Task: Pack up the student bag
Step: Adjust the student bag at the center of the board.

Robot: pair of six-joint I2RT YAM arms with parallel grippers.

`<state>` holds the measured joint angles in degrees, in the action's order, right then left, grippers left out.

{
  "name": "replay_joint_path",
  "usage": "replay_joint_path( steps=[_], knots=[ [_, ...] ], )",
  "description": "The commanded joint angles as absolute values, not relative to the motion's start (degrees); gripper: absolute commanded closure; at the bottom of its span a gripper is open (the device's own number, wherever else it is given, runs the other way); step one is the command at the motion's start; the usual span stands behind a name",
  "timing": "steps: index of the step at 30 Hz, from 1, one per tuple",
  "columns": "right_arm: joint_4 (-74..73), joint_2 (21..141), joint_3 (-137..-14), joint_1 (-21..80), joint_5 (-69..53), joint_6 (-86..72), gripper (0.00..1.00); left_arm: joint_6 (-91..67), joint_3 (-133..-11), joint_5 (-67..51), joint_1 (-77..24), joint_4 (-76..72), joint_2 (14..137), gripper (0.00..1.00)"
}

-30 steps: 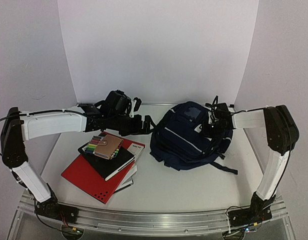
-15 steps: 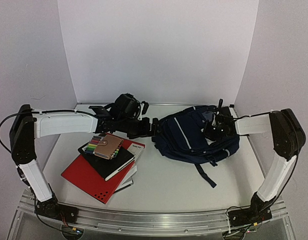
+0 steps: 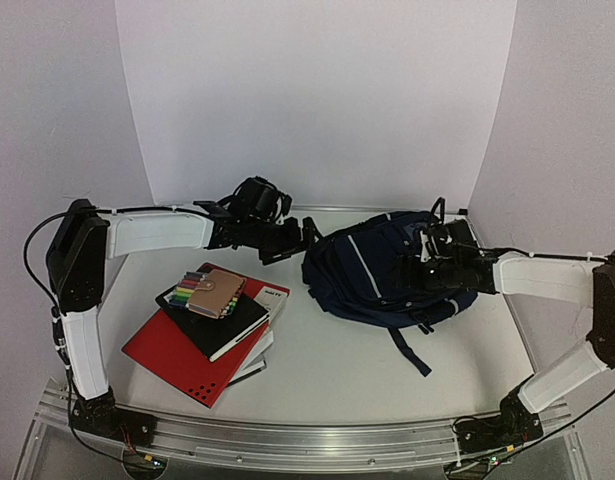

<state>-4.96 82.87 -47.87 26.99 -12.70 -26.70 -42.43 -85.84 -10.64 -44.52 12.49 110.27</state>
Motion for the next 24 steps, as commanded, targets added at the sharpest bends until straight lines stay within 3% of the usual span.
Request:
replay_joint_path(
  steps=[1,9,24],
  knots=[
    [-7.29,85.08,-45.97,30.52,-12.61,-24.83,0.24,-43.29,-88.86,-14.34,-42.34,9.69,113.14,0.01],
    [-6.55,92.31,-47.67,30.59,-9.4,-23.99,0.37,-37.98,-95.51,-16.61,-41.63,11.88,118.39,0.0],
    [-7.64,91.83,-50.57,30.59,-2.64,-24.88,0.34,-36.14,-103.33,-16.93,-41.57,17.25,127.68,0.01]
  ],
)
